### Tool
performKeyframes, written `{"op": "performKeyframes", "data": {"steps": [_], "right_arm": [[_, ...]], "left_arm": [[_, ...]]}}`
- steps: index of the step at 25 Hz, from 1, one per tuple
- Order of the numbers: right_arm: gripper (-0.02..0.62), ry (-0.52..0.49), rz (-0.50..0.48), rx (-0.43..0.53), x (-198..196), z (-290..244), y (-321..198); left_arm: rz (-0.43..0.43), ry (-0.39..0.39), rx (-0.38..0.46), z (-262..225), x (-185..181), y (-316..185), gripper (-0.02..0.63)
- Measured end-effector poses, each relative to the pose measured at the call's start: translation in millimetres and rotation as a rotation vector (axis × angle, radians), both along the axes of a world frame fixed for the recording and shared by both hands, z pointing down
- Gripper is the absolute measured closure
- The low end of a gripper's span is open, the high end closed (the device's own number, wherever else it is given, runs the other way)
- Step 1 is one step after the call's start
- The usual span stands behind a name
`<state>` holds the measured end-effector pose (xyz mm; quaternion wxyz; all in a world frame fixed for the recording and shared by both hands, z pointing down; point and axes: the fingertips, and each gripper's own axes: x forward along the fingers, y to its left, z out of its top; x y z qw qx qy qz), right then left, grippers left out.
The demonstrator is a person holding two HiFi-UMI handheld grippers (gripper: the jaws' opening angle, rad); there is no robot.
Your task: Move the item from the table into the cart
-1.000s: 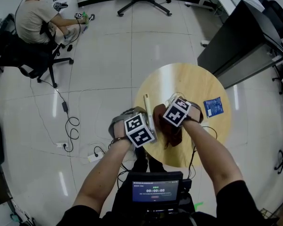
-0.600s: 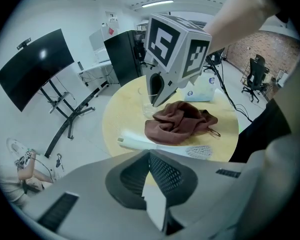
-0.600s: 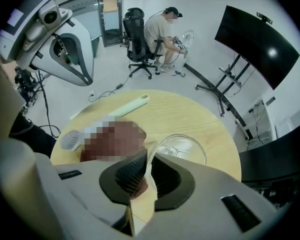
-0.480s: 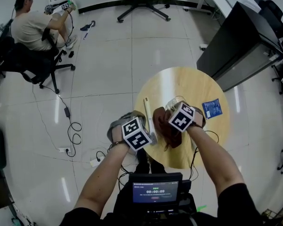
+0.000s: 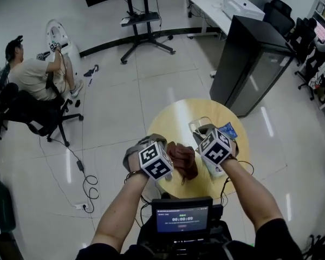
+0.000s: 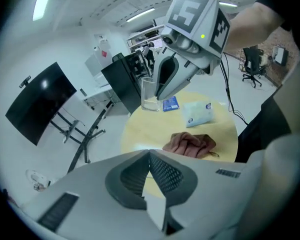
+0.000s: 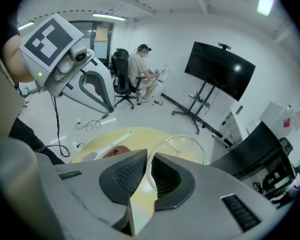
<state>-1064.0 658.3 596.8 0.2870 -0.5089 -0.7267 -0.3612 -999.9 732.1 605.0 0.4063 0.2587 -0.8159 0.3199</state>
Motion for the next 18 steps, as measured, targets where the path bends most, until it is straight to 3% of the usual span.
{"op": "performKeyframes", "data": {"steps": [9, 18], "right_arm": [[0.584, -0.21, 0.131, -0.183, 29.4, -162.7, -159.1], [0.584, -0.326, 0.373, -0.269, 95.4, -227.8, -259.3]], "left_arm": [[0.185, -0.209, -0.011, -126.6, 0.8, -157.9, 0.617], [0.454, -0.281, 0.013, -158.6, 28.7, -263.4, 0.617]]}}
